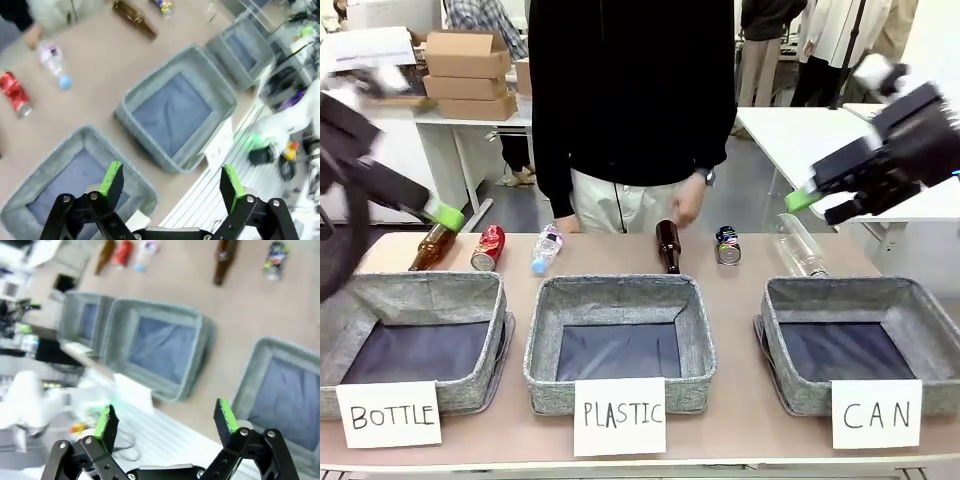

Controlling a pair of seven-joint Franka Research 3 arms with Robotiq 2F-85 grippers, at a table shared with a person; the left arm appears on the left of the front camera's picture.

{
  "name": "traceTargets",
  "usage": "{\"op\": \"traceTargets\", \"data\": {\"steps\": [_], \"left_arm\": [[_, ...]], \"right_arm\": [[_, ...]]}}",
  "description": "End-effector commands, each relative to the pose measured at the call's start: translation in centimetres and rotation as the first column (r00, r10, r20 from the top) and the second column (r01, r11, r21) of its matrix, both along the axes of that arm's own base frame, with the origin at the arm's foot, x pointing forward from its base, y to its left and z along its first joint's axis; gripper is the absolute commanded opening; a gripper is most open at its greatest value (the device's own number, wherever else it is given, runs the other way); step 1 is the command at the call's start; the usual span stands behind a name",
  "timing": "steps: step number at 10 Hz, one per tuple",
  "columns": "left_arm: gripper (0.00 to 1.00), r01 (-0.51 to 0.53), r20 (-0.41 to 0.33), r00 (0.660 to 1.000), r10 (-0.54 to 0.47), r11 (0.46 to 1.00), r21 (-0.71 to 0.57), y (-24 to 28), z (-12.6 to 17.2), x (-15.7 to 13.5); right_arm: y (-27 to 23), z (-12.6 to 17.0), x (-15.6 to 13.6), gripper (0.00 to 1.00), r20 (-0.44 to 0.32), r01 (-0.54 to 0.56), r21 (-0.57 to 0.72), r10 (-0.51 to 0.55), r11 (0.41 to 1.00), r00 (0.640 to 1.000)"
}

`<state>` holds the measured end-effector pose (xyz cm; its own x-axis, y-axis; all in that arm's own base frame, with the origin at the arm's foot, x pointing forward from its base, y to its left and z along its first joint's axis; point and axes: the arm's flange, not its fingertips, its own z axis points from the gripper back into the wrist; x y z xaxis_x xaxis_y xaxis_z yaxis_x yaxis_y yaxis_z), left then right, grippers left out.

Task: Sort the can waste into the basket.
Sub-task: Pick up the can waste from the table and place it in the right Fabric basket.

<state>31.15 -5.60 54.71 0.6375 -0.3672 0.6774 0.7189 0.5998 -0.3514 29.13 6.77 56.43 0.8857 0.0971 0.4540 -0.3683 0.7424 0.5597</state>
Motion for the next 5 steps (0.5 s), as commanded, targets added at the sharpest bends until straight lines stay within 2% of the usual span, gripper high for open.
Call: {"op": "traceTargets", "data": {"steps": [1,2,4,5], "left_arm": [[1.0,-0.046,-0.063,0.998,0.005,0.735,-0.676,4.2,-6.5,-3.3],[1.0,-0.086,-0.074,0.996,0.046,0.67,-0.738,5.7,-7.5,-3.4],[1.0,-0.158,-0.121,0.987,0.101,0.613,-0.774,7.8,-9.0,-3.7],[1.0,-0.124,-0.092,0.992,0.084,0.6,-0.79,8.2,-9.5,-3.4]], "right_arm": [[-5.4,-1.4,-0.3,1.0,-0.281,0.272,0.491,-0.145,0.828,0.949],[-6.6,-2.4,0.0,1.0,-0.315,0.312,0.511,-0.163,0.801,0.935],[-7.8,-4.2,0.3,1.0,-0.37,0.392,0.511,-0.215,0.765,0.904],[-8.0,-4.7,0.5,1.0,-0.388,0.436,0.472,-0.263,0.766,0.883]]}}
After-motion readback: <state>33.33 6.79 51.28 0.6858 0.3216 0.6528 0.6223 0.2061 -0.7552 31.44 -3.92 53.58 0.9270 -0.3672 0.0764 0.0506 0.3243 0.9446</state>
